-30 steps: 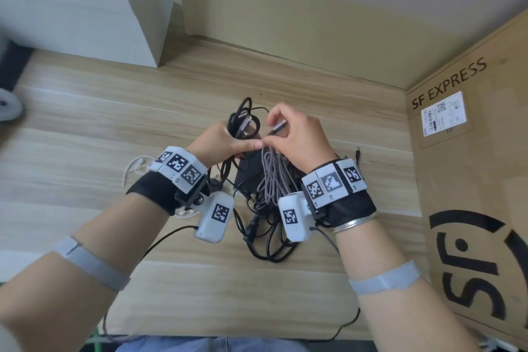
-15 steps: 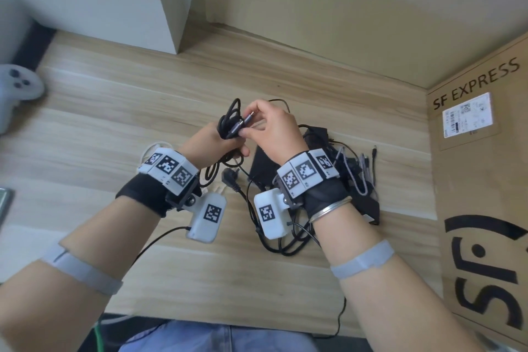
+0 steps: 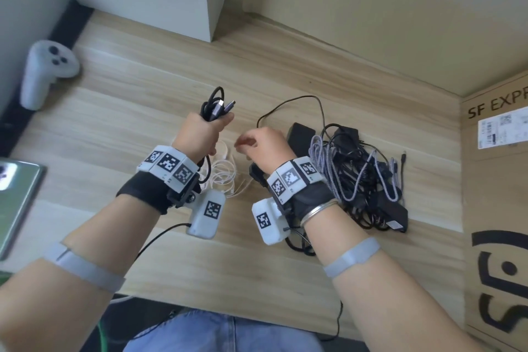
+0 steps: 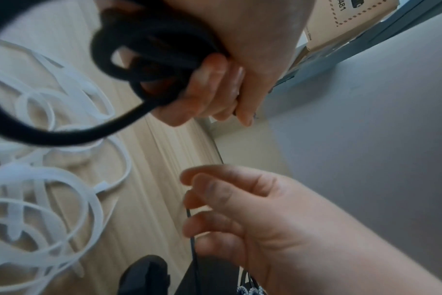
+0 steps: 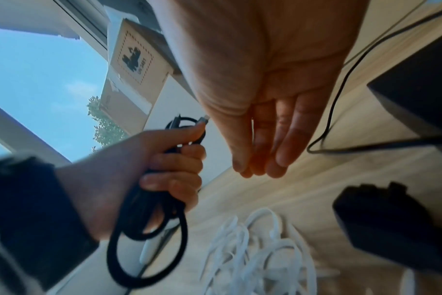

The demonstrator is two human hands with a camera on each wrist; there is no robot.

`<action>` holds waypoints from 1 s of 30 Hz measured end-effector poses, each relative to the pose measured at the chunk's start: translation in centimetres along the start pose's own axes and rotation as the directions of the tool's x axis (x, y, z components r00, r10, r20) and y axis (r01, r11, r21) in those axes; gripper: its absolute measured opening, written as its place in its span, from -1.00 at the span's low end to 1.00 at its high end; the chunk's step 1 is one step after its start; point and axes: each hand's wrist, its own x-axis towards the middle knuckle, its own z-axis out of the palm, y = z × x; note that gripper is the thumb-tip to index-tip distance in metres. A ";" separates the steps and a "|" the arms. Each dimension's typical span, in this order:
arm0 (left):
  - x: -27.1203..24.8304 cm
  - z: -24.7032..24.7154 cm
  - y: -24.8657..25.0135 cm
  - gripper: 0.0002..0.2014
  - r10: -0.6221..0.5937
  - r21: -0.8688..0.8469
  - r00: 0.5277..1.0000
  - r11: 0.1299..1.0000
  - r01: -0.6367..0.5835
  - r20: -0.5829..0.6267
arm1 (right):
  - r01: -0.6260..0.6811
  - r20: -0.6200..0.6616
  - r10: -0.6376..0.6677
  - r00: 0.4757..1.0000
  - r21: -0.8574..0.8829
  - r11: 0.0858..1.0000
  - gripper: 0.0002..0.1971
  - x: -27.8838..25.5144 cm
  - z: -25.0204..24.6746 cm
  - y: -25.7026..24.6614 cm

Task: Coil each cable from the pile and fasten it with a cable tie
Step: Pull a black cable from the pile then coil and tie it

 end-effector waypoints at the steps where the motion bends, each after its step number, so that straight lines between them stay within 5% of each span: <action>1: 0.0 -0.3 0.0 -0.68 0.005 -0.007 1.000 1.000 -0.005 0.004 | -0.011 0.014 0.011 1.000 -0.023 1.000 -0.85 0.3 0.4 -0.1; 19: 0.7 -1.9 0.2 -0.61 -0.003 0.041 0.979 0.999 -0.006 0.206 | -0.212 -0.086 0.194 0.977 -0.368 0.905 -0.78 5.9 4.5 -1.0; 25: 1.3 -1.6 1.1 -0.65 0.009 0.023 0.976 1.000 -0.015 0.218 | -0.166 -0.258 0.111 0.960 -0.204 0.965 -0.91 3.8 0.8 -1.2; 30: 1.5 -1.1 1.9 -0.67 0.026 0.023 0.972 0.999 -0.032 0.234 | -0.110 -0.311 0.150 0.939 0.143 0.984 -0.82 2.6 -1.2 -0.4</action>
